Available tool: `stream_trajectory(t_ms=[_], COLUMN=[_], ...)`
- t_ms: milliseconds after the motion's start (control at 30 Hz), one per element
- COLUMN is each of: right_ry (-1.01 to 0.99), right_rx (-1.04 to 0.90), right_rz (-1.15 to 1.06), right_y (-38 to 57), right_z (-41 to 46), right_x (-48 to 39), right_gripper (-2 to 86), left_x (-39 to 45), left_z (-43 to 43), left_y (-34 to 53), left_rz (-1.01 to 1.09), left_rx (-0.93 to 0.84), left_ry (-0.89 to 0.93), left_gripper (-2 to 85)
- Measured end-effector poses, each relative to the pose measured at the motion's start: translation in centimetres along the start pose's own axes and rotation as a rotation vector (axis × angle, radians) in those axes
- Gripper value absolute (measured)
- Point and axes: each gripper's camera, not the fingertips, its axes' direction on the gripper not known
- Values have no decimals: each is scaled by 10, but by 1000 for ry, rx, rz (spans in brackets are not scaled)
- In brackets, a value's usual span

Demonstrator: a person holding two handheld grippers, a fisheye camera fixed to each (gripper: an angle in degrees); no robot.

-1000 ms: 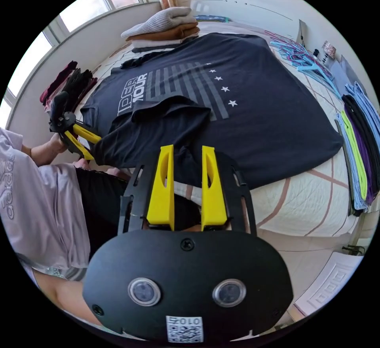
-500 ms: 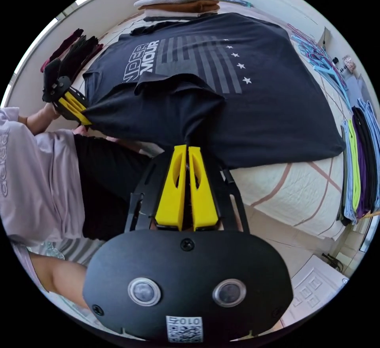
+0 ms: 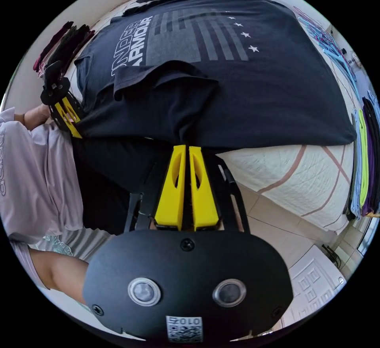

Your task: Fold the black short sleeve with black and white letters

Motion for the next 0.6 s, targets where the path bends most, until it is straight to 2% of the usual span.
stream_trajectory(t_ms=[133, 267, 400, 467, 600], right_ry=[50, 64, 47, 49, 27], right_rx=[31, 246, 273, 274, 294], right_rz=[35, 50, 22, 21, 73], right_y=[18, 24, 10, 12, 33], right_z=[-12, -45, -40, -33, -21], right_x=[-4, -29, -65, -77, -89], right_gripper=[38, 50, 61, 62, 60], left_x=[38, 56, 62, 66, 62], left_z=[-33, -56, -42, -20, 5], left_y=[8, -17, -59, -79, -90], left_rz=[42, 113, 247, 365, 459], left_rx=[-12, 140, 175, 112, 20], left_ry=[-271, -604, -760, -867, -944], left_gripper=[44, 59, 66, 70, 67])
